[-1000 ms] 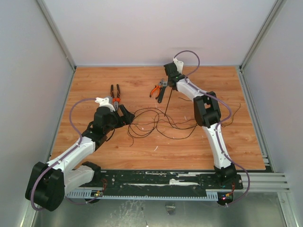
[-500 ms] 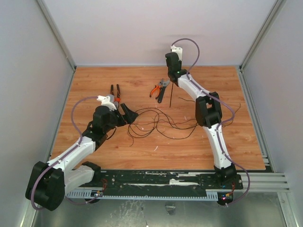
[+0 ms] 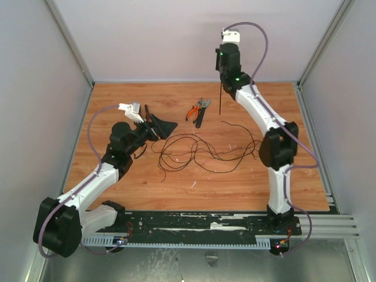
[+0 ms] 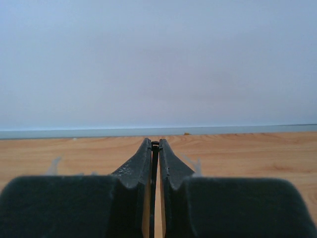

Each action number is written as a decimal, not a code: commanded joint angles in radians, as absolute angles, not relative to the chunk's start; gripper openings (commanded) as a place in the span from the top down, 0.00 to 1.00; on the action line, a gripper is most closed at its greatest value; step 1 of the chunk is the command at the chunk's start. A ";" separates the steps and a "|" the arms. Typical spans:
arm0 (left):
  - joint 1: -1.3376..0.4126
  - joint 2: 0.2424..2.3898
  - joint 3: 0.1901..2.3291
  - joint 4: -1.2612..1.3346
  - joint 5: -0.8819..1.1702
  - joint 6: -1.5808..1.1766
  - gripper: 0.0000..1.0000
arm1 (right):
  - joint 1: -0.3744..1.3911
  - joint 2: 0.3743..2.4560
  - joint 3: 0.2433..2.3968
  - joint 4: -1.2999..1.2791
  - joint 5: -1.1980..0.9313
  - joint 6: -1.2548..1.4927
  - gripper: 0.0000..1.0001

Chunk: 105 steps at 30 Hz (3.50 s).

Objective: Zip-tie the wires
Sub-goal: Pick up the ribbon at the center of the board.

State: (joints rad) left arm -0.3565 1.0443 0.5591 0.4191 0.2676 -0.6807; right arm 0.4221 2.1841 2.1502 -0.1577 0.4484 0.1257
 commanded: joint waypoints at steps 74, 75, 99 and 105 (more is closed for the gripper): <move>-0.701 1.186 0.651 0.890 0.176 -0.890 1.00 | 0.832 0.849 0.848 0.032 -0.077 0.434 0.42; -0.702 1.178 0.652 0.891 0.182 -0.895 1.00 | 0.832 0.845 0.836 0.054 -0.094 0.443 0.41; -0.702 1.147 0.632 0.985 0.279 -1.002 1.00 | 0.833 0.955 0.806 0.228 -0.127 0.516 0.75; -0.701 1.127 0.629 0.985 0.276 -0.994 1.00 | 0.833 0.943 0.814 0.190 -0.085 0.496 0.76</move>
State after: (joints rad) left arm -0.6971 1.1606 0.6392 0.9352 0.2573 -0.9958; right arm 0.8352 0.9573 0.7952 0.2020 -0.1310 0.5194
